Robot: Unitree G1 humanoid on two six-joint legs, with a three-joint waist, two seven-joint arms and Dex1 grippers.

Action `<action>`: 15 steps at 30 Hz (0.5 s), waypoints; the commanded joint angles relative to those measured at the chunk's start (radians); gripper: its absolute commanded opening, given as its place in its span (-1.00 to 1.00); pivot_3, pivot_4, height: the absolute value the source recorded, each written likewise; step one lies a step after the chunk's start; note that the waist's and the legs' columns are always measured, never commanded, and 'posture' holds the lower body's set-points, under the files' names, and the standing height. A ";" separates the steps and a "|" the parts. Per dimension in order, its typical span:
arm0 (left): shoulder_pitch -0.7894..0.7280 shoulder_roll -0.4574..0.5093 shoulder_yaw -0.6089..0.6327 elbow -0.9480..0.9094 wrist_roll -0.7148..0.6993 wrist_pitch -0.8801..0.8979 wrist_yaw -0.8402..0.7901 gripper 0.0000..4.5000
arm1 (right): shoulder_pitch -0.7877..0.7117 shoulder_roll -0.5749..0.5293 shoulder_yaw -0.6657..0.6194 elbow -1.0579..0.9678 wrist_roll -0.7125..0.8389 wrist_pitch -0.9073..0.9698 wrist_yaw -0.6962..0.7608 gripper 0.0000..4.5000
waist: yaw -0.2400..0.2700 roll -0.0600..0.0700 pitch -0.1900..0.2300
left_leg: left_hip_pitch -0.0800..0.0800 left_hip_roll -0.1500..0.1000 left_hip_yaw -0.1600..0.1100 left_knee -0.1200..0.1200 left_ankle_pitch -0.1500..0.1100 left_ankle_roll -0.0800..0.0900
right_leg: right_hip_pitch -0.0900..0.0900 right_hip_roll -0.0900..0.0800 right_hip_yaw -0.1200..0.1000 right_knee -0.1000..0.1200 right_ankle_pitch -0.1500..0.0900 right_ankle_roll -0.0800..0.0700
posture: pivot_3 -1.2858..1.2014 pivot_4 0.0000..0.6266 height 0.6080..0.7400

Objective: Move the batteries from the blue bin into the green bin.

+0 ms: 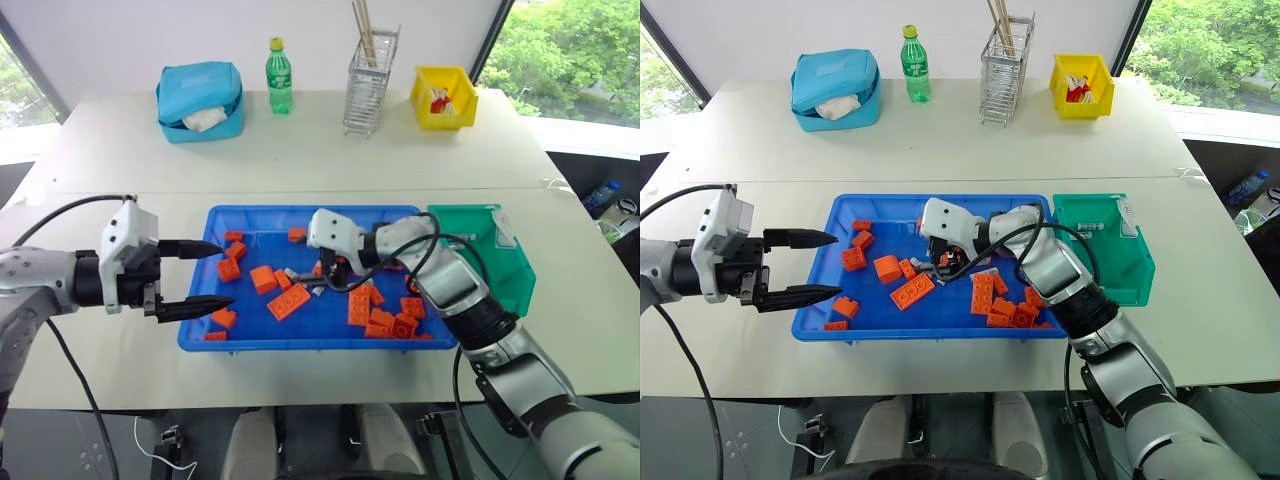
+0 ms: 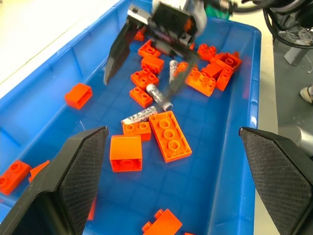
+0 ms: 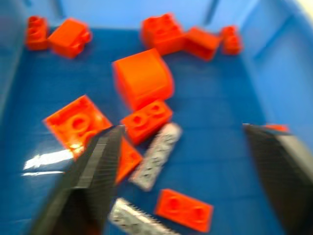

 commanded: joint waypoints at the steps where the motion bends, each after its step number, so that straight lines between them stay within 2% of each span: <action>1: -0.021 -0.001 -0.001 -0.020 -0.006 -0.009 0.003 1.00 | -0.016 0.007 0.013 -0.008 -0.026 0.010 -0.020 0.75 | 0.000 0.000 0.000 | 0.000 0.000 0.000 0.000 0.000 0.000 | 0.000 0.000 0.000 0.000 0.000 0.000 | 0.03 -0.52 0.93; 15: -0.005 -0.012 0.008 -0.029 -0.006 -0.016 0.024 1.00 | -0.080 0.039 -0.015 0.072 -0.024 0.047 -0.039 0.75 | -0.001 0.000 0.000 | 0.000 0.000 0.000 0.000 0.000 0.000 | 0.000 0.000 0.000 0.000 0.000 0.000 | 0.03 -0.52 0.93</action>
